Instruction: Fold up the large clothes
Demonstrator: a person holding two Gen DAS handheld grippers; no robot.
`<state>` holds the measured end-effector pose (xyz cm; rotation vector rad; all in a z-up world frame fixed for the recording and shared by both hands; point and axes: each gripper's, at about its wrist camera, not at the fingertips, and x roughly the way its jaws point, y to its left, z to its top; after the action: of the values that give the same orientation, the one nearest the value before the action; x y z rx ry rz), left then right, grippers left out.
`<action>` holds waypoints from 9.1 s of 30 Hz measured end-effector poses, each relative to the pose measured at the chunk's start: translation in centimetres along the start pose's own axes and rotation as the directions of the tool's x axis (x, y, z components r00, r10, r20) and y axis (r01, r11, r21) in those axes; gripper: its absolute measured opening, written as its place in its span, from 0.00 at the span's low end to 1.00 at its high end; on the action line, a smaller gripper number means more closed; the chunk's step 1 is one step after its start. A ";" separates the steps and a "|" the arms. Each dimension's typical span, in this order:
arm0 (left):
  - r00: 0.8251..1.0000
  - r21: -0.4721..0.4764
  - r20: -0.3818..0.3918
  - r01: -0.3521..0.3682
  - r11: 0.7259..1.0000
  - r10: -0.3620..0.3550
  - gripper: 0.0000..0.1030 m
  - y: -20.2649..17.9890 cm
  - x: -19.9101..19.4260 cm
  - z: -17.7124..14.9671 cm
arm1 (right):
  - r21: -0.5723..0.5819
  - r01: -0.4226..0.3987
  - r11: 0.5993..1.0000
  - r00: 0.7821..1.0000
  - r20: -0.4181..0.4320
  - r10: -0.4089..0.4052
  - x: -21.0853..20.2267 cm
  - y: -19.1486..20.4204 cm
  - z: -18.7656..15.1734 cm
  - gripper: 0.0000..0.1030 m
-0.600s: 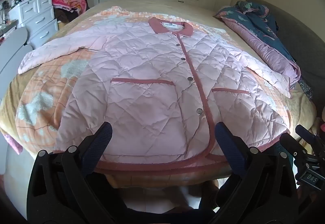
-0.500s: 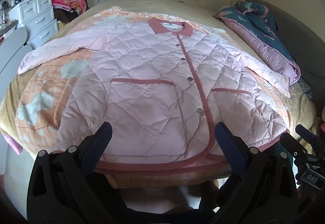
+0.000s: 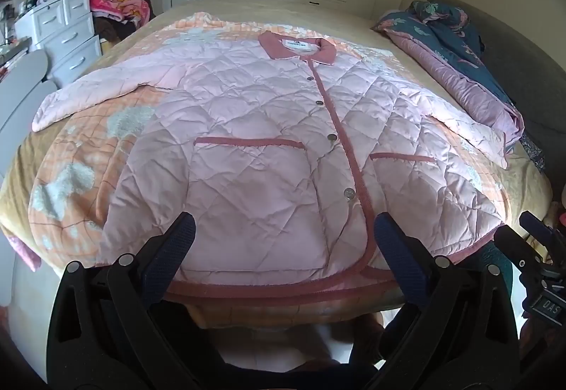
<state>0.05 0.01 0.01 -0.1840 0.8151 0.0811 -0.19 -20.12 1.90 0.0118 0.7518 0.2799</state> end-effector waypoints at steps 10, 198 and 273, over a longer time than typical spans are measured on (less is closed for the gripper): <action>1.000 0.001 0.001 -0.001 1.000 0.001 0.92 -0.1 -0.2 0.2 | -0.005 -0.009 1.000 1.000 -0.005 0.009 0.2 0.2 -0.1 0.96; 1.000 0.030 -0.018 0.023 0.999 -0.023 0.92 -8.0 21.3 30.2 | 0.536 -0.053 0.843 0.886 0.414 -0.208 15.8 -28.8 26.5 0.14; 0.953 -0.452 0.081 0.297 0.841 -0.293 0.92 16.1 21.9 23.6 | -0.373 -0.149 0.916 0.989 -0.067 0.133 35.9 12.5 20.9 0.22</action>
<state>29.67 20.43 -2.27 -0.7594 0.7398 -0.0180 35.80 2.94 -5.58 -0.3071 0.7281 0.5619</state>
